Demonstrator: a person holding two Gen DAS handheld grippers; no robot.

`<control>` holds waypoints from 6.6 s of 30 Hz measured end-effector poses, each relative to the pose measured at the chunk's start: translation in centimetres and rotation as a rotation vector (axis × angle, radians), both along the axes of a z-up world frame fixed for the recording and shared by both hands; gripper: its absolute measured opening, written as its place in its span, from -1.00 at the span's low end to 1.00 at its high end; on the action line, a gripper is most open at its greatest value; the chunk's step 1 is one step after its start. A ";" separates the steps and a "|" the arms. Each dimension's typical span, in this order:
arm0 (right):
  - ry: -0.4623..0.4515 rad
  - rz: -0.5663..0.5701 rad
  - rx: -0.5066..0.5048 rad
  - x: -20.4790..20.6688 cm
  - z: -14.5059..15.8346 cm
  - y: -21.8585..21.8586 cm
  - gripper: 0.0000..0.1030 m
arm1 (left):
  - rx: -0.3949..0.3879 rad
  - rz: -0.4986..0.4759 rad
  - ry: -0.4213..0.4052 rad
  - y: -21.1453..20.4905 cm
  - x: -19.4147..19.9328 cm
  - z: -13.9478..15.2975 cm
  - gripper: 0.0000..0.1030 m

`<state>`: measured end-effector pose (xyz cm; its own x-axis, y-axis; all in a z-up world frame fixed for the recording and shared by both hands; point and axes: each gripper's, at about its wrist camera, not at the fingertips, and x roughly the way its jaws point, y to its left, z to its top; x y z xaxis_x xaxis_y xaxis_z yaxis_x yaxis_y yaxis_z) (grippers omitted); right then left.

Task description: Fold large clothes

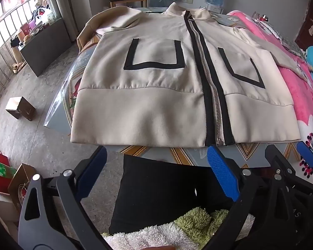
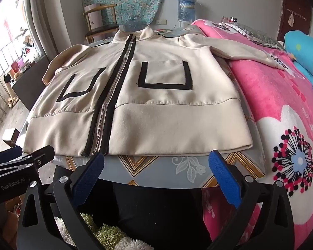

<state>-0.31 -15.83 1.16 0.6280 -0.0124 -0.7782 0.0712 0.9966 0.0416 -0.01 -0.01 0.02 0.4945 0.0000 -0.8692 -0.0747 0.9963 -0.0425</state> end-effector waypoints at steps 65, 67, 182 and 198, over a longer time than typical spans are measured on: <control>0.002 0.018 -0.018 0.4 0.3 1.1 0.91 | 0.009 0.017 0.014 1.6 0.1 -0.7 0.81; 0.002 0.018 -0.018 0.4 0.3 1.0 0.91 | 0.011 0.020 0.014 1.7 0.1 -0.6 0.81; 0.370 0.042 0.699 21.8 -6.6 -3.9 -0.69 | -0.029 -0.048 -0.030 7.8 18.5 -4.3 0.85; -0.174 0.286 0.600 30.8 14.8 -4.6 -0.86 | -0.167 -0.034 -0.033 9.8 18.3 -3.7 0.86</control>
<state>30.45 -20.45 15.99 0.6590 0.5740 -0.4861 -0.2486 0.7762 0.5794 18.31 9.80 -3.70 0.5203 -0.1603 -0.8388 -0.0373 0.9770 -0.2098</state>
